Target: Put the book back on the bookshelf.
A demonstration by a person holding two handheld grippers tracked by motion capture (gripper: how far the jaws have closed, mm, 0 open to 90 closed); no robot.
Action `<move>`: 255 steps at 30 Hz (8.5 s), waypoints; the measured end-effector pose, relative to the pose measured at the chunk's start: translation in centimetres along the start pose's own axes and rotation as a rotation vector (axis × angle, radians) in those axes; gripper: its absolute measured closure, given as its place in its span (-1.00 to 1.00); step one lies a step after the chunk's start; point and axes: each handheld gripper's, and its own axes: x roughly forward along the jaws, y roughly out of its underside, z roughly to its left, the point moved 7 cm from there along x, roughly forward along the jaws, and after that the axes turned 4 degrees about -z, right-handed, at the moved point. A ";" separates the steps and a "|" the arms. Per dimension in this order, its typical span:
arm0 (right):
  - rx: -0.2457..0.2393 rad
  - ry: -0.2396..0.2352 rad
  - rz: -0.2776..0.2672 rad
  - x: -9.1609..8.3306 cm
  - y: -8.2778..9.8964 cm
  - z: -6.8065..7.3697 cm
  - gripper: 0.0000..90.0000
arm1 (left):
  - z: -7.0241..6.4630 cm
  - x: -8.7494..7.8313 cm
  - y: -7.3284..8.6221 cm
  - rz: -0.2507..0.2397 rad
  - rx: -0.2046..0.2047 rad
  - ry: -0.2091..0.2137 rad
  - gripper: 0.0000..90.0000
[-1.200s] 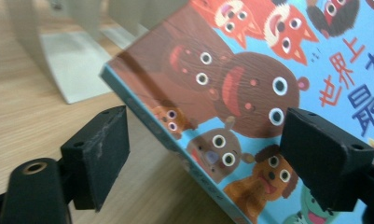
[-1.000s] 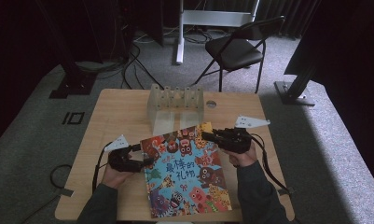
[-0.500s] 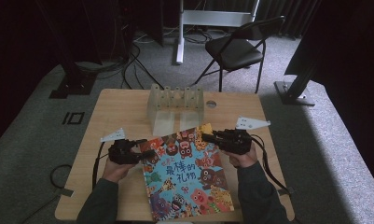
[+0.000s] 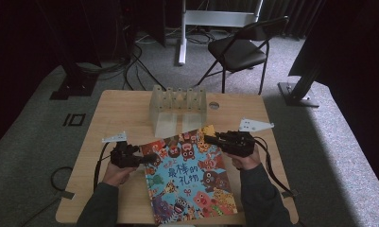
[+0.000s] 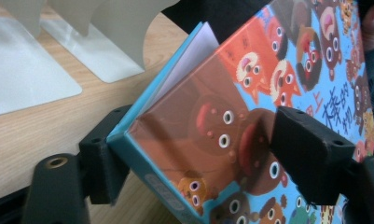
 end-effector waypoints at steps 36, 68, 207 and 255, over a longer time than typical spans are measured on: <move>-0.121 0.176 0.105 -2.4 0.3 -2.5 0.34 | -5.5 -3.3 -6.3 -0.083 0.257 0.013 0.52; -0.232 0.237 0.054 -2.0 -0.8 -2.0 0.40 | -8.6 -5.1 -8.2 -0.134 0.504 -0.056 0.70; -0.084 0.493 0.139 -9.3 6.6 -7.3 0.22 | -10.9 0.6 -5.6 -0.283 0.551 -0.080 0.70; -0.024 0.641 0.312 -10.3 14.4 -9.7 0.11 | -11.1 1.0 -4.6 -0.279 0.574 -0.113 0.79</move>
